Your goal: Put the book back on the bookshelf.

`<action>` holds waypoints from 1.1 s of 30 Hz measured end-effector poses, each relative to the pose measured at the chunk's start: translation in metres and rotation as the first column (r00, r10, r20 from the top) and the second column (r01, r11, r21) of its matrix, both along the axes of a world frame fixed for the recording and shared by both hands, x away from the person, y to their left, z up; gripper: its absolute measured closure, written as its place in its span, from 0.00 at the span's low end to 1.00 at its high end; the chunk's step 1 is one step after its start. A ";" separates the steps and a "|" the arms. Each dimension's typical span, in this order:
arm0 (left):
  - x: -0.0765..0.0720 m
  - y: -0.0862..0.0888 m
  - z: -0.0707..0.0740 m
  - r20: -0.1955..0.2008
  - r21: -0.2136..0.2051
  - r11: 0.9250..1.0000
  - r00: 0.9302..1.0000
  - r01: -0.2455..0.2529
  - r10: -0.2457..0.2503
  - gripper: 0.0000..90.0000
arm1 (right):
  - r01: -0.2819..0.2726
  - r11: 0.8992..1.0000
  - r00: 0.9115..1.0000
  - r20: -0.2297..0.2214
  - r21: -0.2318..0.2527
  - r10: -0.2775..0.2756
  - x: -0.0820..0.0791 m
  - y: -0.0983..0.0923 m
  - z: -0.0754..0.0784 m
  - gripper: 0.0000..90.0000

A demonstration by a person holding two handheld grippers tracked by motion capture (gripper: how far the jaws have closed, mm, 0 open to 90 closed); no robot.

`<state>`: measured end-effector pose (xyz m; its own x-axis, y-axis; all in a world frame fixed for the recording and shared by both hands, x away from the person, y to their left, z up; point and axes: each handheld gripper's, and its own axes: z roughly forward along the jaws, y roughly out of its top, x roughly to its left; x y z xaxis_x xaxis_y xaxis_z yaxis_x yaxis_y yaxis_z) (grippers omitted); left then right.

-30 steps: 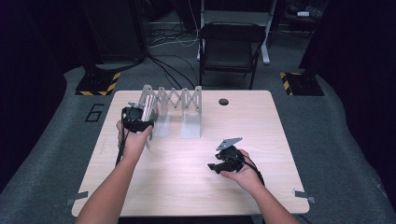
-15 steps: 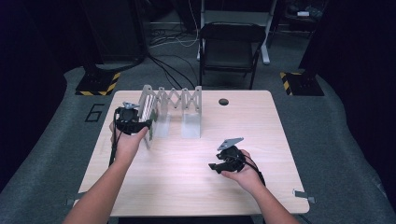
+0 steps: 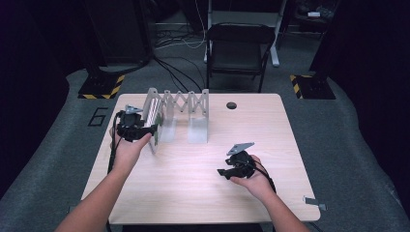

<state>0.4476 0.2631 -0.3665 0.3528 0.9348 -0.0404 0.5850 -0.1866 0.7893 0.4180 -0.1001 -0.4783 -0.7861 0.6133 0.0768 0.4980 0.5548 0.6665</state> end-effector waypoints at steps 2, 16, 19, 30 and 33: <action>-0.002 0.000 0.001 0.003 0.000 1.000 1.000 0.011 -0.011 0.49 | 0.004 1.000 1.000 -0.003 -0.001 -0.004 0.000 0.000 0.000 0.49; -0.026 -0.011 0.011 -0.041 0.052 0.985 0.986 0.167 -0.165 0.49 | 0.017 1.000 1.000 -0.003 0.006 -0.017 0.000 -0.004 0.001 0.49; -0.033 -0.014 0.011 -0.043 0.042 0.981 0.981 0.192 -0.190 0.49 | 0.017 1.000 1.000 0.004 0.012 -0.017 0.000 -0.004 0.001 0.49; -0.054 -0.021 0.000 -0.060 0.016 0.964 0.963 0.265 -0.264 0.49 | 0.017 1.000 1.000 -0.001 0.002 -0.017 0.000 -0.005 0.001 0.49; -0.060 -0.023 -0.006 -0.057 0.011 0.959 0.958 0.282 -0.281 0.49 | 0.019 1.000 1.000 0.000 0.004 -0.019 -0.001 -0.004 0.001 0.49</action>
